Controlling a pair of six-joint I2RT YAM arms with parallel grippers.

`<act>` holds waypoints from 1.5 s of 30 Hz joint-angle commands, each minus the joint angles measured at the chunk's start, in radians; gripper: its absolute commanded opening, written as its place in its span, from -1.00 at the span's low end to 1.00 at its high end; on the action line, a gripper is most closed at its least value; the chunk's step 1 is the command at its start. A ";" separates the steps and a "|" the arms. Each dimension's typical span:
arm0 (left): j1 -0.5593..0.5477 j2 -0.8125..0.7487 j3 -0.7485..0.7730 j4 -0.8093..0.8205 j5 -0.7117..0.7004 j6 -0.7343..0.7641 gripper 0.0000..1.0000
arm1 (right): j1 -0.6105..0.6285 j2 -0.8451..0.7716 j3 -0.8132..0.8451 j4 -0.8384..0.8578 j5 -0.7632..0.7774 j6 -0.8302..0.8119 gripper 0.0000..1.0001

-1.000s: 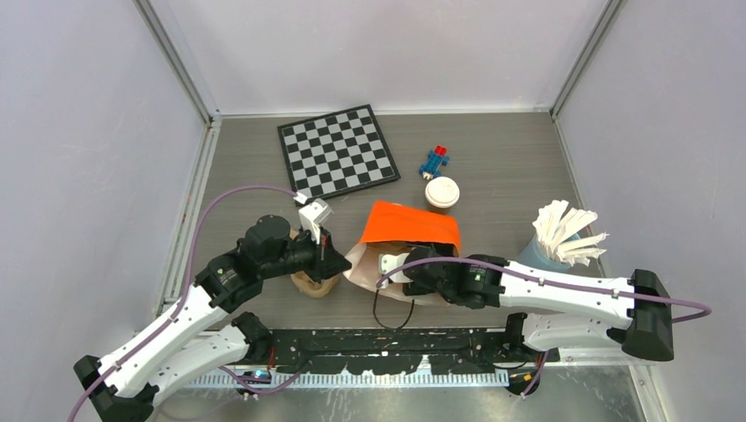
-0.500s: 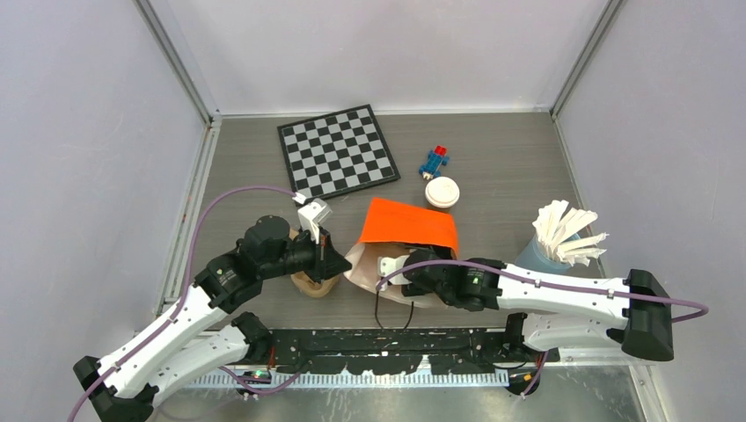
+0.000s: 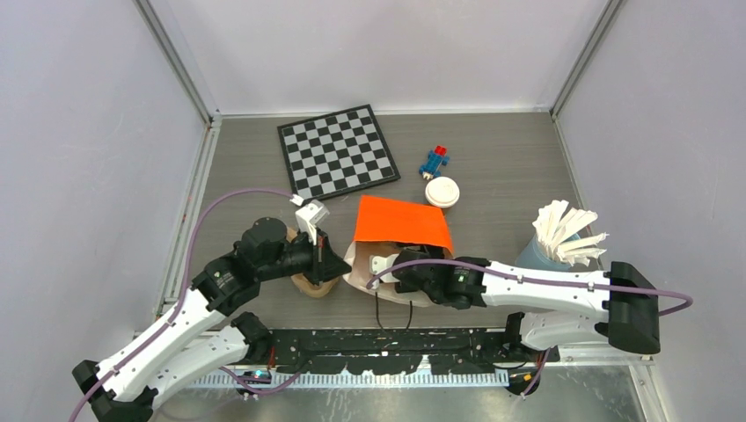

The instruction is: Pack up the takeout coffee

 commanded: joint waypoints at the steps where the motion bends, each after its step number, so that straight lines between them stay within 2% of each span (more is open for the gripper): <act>1: 0.000 -0.020 0.000 0.016 0.041 -0.026 -1.00 | 0.002 0.023 0.024 0.057 0.073 0.013 0.43; 10: 0.000 -0.027 -0.003 0.001 0.041 -0.045 -1.00 | 0.002 0.005 0.009 0.129 0.057 0.044 0.43; 19: 0.000 -0.042 0.021 -0.040 -0.011 -0.103 -0.98 | 0.002 -0.070 0.027 0.015 0.004 0.075 0.43; 23: 0.000 -0.037 0.040 -0.073 -0.039 -0.107 -0.68 | 0.002 -0.101 0.016 -0.005 -0.024 0.068 0.39; 31: 0.000 0.028 0.113 -0.123 -0.130 -0.083 -0.21 | 0.002 -0.096 0.002 0.002 -0.024 0.049 0.39; 38: 0.000 0.106 0.175 -0.124 -0.146 -0.043 -0.06 | 0.001 -0.108 -0.005 0.000 -0.021 0.045 0.39; 45: 0.000 0.117 0.170 -0.082 -0.171 -0.044 0.08 | 0.002 -0.107 -0.003 -0.019 -0.022 0.062 0.39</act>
